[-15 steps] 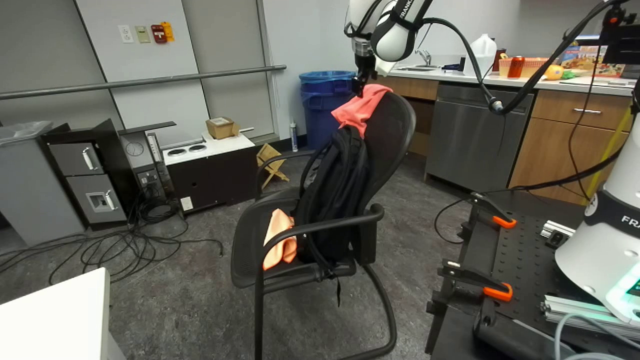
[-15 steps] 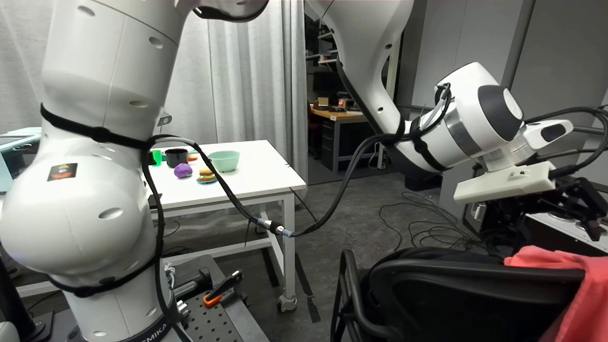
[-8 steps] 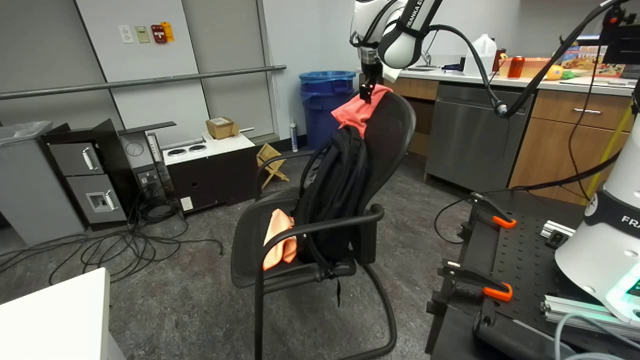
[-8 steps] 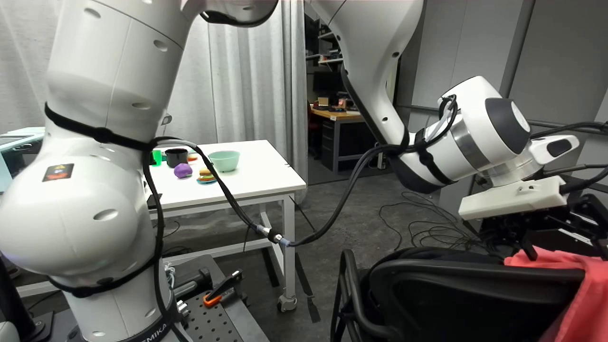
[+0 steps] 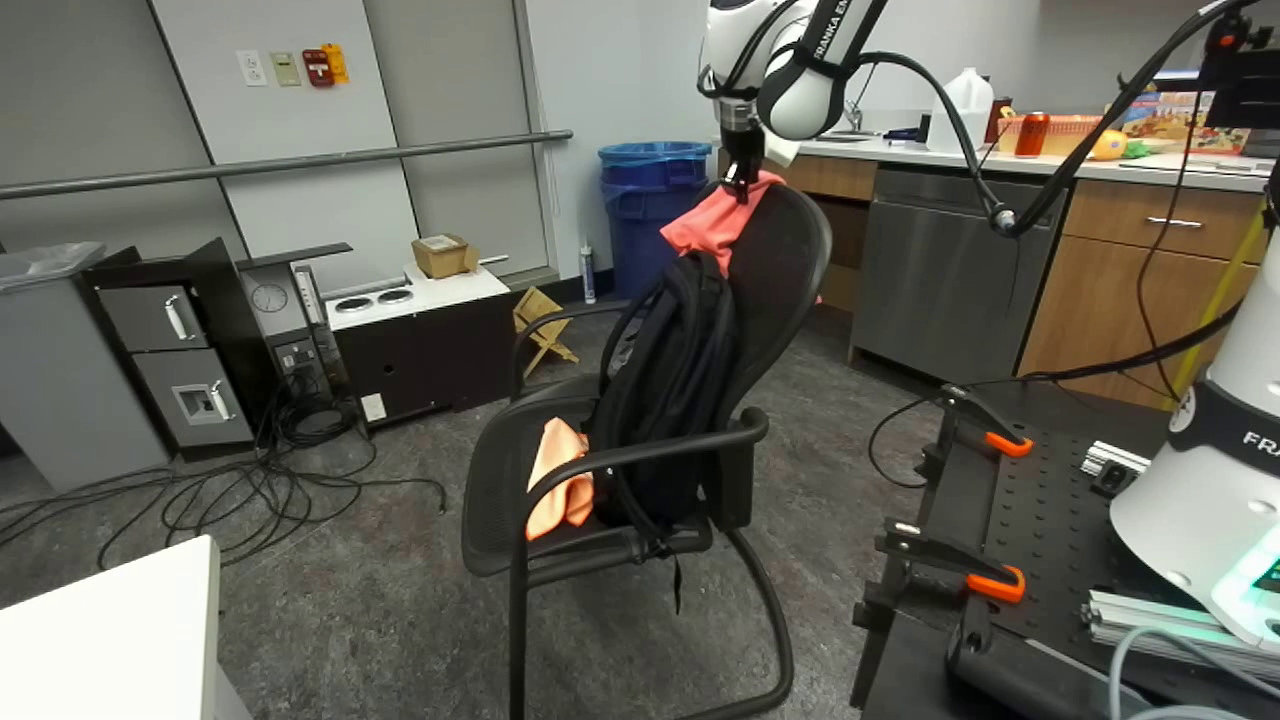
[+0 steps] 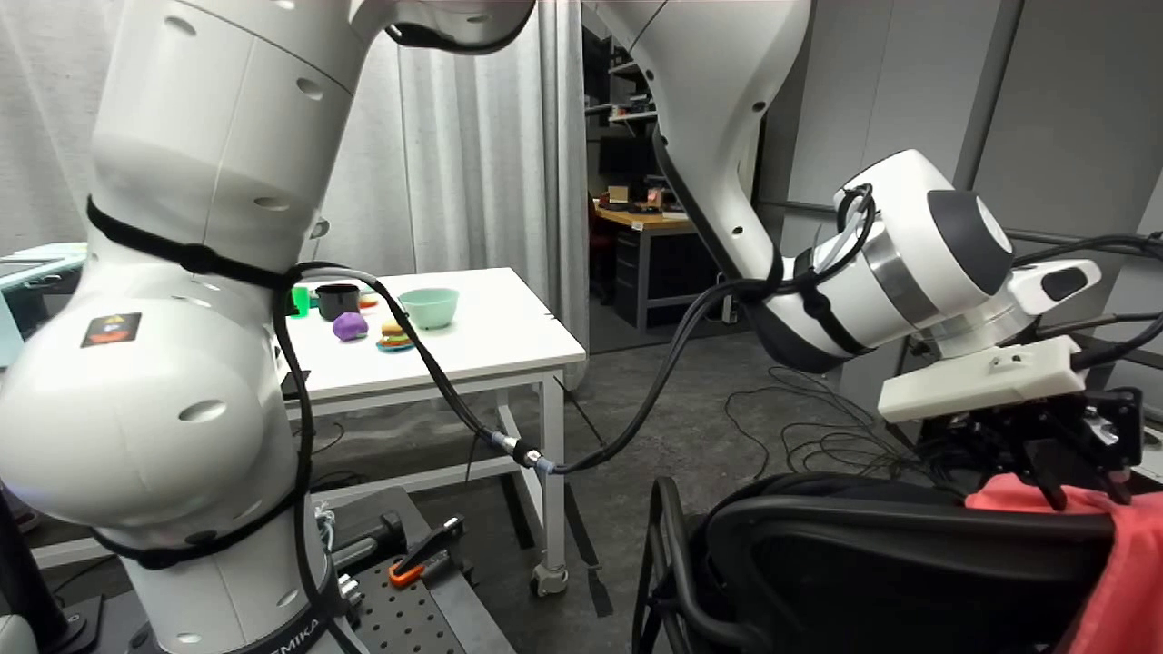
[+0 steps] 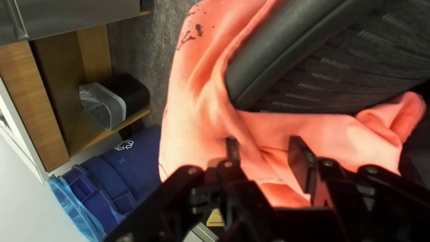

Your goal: Put the orange towel and shirt on the seat of the chair respectively

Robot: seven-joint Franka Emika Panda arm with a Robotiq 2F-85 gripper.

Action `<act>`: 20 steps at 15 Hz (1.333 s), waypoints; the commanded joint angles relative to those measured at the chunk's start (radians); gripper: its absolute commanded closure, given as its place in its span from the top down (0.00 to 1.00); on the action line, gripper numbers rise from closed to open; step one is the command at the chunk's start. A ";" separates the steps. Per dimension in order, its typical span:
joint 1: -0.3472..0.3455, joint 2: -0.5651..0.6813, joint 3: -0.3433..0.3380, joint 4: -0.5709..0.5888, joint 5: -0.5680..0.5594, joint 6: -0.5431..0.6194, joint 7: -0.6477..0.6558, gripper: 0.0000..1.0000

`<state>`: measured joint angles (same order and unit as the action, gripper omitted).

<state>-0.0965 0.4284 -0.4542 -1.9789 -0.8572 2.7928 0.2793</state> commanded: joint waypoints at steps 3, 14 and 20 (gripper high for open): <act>-0.025 0.001 0.018 0.006 -0.021 0.023 -0.007 0.00; 0.118 0.023 -0.073 0.037 -0.031 0.468 0.248 0.01; 0.325 0.046 -0.176 0.041 0.125 0.749 0.302 0.01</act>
<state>0.1248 0.4403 -0.5618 -1.9643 -0.8209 3.4222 0.5631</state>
